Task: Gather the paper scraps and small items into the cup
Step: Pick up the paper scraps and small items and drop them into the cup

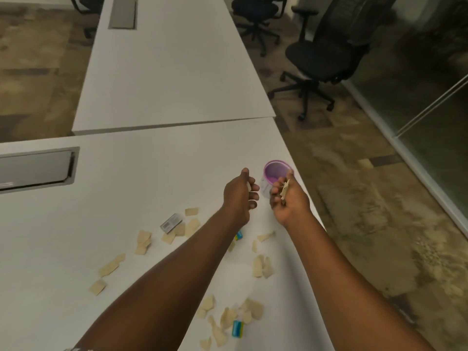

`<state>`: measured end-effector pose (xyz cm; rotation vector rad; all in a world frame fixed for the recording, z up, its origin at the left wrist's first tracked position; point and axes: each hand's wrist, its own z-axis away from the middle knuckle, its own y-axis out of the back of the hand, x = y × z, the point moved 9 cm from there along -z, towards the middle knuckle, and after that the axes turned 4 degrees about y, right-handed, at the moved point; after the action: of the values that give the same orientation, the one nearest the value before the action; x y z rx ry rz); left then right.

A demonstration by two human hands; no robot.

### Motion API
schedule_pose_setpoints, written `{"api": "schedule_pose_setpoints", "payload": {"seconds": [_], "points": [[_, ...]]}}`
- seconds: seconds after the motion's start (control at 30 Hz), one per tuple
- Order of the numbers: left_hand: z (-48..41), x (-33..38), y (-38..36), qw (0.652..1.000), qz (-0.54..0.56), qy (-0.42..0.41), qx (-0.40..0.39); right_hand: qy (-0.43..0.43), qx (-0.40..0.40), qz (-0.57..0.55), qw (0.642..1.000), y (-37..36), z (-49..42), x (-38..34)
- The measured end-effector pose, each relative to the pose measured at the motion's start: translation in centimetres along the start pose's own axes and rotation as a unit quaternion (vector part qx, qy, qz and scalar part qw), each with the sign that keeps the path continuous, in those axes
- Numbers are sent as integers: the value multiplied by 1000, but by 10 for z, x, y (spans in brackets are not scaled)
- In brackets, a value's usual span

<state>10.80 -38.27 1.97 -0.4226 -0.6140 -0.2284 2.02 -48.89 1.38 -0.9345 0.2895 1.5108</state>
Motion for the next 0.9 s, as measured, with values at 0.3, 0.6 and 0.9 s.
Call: {"api": "schedule_pose_setpoints", "payload": {"seconds": [0.3, 0.6, 0.9], "points": [[-25, 24, -74, 999, -41, 26, 6, -37, 59, 33, 997, 7, -43, -46], [-36, 26, -95, 994, -56, 87, -43, -73, 30, 159, 984, -8, -46, -59], [-36, 25, -101, 990, -58, 113, -69, -80, 10, 236, 968, -20, -32, -67]]}}
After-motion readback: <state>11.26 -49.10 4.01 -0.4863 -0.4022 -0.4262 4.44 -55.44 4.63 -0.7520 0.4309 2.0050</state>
